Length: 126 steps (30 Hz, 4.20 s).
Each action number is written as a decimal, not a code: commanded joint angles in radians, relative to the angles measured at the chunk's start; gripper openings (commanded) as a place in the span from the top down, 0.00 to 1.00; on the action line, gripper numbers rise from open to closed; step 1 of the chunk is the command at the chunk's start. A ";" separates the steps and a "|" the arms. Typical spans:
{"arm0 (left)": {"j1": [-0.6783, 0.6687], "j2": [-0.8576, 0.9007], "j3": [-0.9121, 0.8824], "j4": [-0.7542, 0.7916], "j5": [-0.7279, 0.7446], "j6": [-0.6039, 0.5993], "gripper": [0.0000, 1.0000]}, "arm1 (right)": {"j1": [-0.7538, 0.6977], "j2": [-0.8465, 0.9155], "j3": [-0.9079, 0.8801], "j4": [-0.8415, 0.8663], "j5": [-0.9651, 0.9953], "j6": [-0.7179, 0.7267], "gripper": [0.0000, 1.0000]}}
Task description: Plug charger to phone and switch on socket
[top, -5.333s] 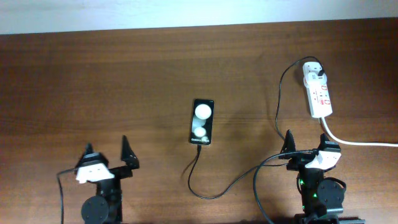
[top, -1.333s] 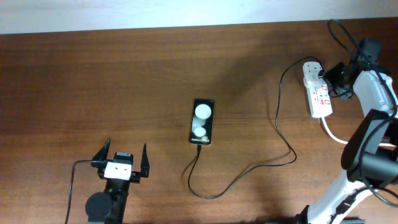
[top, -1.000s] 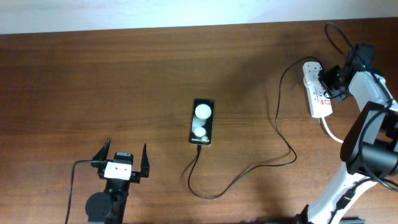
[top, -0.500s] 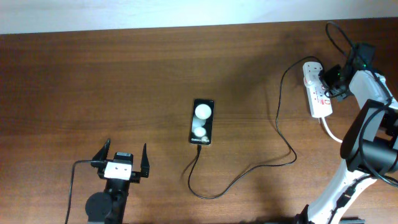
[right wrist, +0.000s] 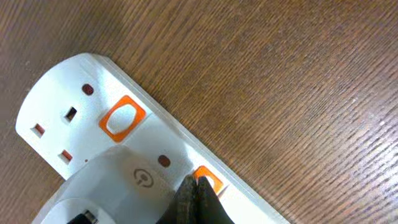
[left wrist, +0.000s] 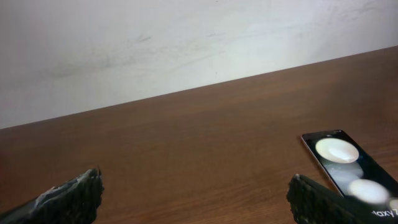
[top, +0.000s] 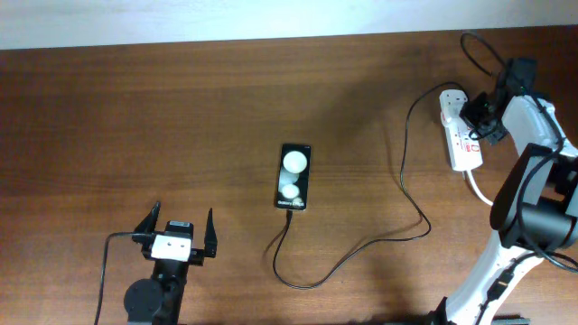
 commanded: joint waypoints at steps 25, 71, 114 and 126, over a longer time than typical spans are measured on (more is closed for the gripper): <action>0.008 -0.004 -0.004 -0.003 0.011 0.015 0.01 | 0.037 0.154 0.029 -0.043 -0.222 -0.059 0.96; 0.008 -0.004 -0.004 -0.003 0.011 0.016 0.01 | -0.023 0.224 0.319 -0.343 -0.183 -0.140 0.96; 0.008 -0.004 -0.004 -0.003 0.011 0.015 0.01 | 0.206 -1.287 0.193 -1.055 -0.089 -0.374 0.90; 0.008 -0.004 -0.004 -0.003 0.011 0.015 0.01 | 0.206 -1.519 0.060 -1.055 -0.092 -0.373 0.01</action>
